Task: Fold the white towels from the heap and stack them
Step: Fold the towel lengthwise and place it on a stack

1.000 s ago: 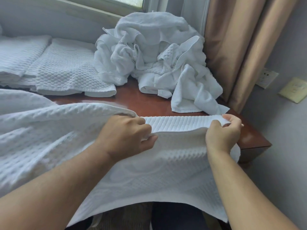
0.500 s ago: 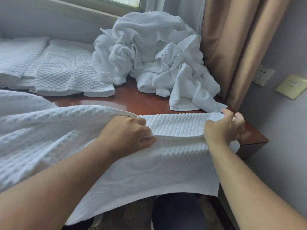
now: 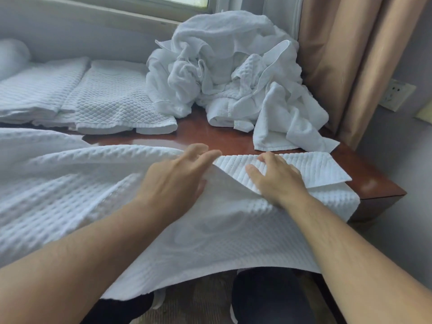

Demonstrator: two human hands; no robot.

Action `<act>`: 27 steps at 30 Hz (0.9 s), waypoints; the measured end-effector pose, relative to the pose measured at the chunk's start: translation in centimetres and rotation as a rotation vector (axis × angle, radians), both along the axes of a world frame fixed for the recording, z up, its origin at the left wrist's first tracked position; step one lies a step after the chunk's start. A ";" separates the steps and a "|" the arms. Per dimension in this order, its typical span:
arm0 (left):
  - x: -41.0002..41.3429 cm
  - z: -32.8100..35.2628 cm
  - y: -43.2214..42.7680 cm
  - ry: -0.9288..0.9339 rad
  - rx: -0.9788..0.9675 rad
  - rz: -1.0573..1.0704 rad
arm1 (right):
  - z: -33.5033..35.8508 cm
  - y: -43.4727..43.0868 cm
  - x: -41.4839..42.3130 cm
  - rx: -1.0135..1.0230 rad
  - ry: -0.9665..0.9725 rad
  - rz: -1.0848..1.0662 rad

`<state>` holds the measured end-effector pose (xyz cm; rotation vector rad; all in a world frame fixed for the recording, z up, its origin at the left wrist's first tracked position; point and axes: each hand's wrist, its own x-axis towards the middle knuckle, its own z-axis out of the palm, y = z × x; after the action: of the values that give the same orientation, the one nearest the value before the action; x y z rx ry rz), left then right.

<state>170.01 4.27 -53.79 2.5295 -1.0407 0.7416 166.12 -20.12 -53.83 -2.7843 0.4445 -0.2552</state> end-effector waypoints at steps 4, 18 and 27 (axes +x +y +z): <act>1.0 1.4 5.9 -0.012 0.009 0.280 | 0.9 0.9 0.9 -0.045 0.166 -0.115; 3.6 -1.4 20.1 0.413 -0.134 0.676 | -0.7 18.6 3.3 -0.151 -0.055 0.412; 8.6 -0.5 18.9 0.147 -0.416 0.721 | -0.4 17.0 8.4 -0.134 -0.147 0.397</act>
<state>178.56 23.16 -54.33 2.4975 0.1112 0.8147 174.50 -3.08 -54.24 -2.8779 -0.1679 -0.4022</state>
